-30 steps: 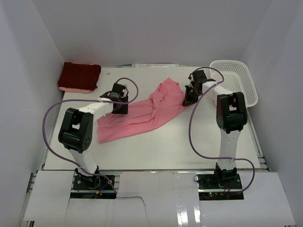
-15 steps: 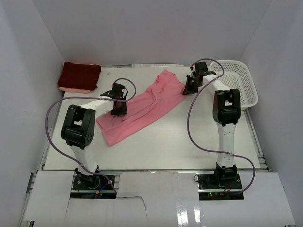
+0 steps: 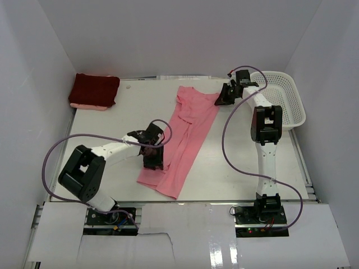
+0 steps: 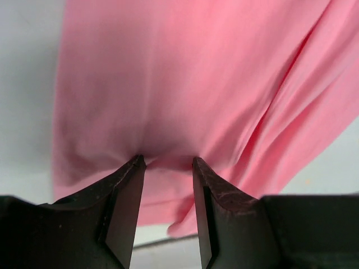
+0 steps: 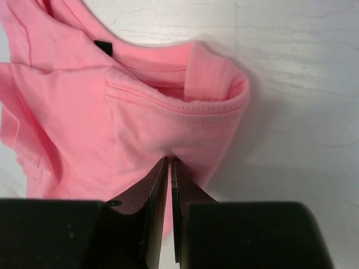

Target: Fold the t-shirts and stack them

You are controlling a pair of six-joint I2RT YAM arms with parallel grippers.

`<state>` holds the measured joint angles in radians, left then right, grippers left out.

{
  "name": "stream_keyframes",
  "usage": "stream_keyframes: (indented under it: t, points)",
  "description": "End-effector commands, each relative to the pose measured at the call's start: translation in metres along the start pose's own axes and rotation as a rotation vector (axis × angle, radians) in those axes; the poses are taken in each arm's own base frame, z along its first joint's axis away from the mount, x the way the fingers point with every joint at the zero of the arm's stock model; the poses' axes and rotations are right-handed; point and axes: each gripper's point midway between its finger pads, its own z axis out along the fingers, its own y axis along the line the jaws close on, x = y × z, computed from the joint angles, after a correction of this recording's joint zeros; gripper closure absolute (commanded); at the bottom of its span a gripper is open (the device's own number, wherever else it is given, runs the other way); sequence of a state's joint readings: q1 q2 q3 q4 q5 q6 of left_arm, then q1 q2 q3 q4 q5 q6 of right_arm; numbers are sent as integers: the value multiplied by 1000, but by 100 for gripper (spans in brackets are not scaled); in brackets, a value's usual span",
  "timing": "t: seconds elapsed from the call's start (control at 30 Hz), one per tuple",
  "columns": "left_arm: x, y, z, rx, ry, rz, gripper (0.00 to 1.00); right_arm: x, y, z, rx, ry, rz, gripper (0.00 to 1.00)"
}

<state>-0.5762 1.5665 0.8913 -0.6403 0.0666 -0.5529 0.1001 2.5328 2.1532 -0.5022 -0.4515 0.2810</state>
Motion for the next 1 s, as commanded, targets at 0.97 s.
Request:
stream_keyframes:
  t: [0.97]
  points:
    - [-120,-71,-103,230,-231,-31,46,5,118,-104,-363,-126,-98,57]
